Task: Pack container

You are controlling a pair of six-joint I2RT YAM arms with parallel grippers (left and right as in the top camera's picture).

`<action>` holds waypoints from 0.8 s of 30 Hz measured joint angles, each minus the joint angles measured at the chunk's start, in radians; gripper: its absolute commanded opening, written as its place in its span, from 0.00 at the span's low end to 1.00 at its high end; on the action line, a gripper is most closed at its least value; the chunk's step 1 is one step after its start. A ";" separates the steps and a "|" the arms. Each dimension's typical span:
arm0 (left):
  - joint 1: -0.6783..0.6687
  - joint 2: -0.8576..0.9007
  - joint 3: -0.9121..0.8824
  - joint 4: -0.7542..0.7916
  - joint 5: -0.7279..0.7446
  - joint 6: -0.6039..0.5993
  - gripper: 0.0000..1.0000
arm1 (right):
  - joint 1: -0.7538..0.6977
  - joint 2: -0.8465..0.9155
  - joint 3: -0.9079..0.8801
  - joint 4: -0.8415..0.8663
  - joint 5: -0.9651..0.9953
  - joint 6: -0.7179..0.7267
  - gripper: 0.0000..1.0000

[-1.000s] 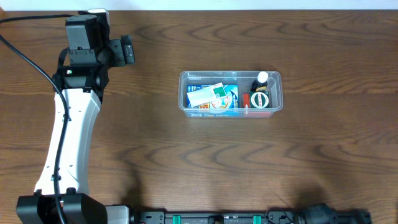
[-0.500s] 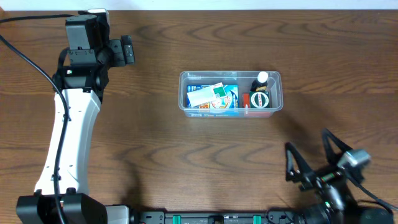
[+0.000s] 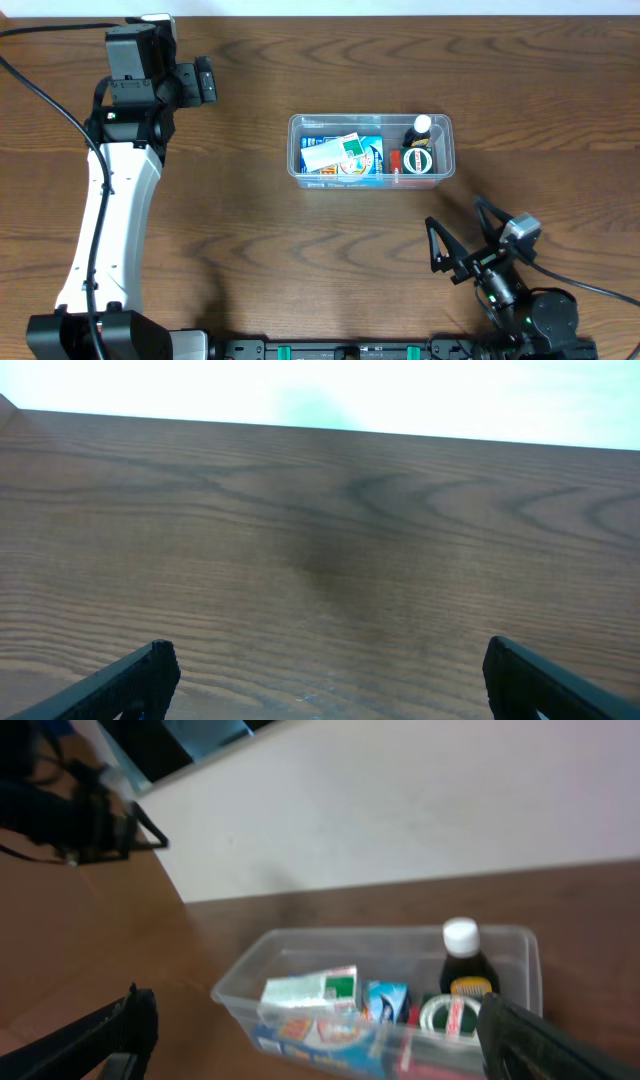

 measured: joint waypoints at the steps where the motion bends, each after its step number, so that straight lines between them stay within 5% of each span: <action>1: 0.000 0.000 0.000 0.000 0.000 0.000 0.98 | 0.000 0.000 -0.008 0.000 0.003 0.003 0.99; 24: 0.000 0.000 0.000 0.000 0.000 0.000 0.98 | 0.000 0.000 -0.129 0.048 0.048 0.014 0.99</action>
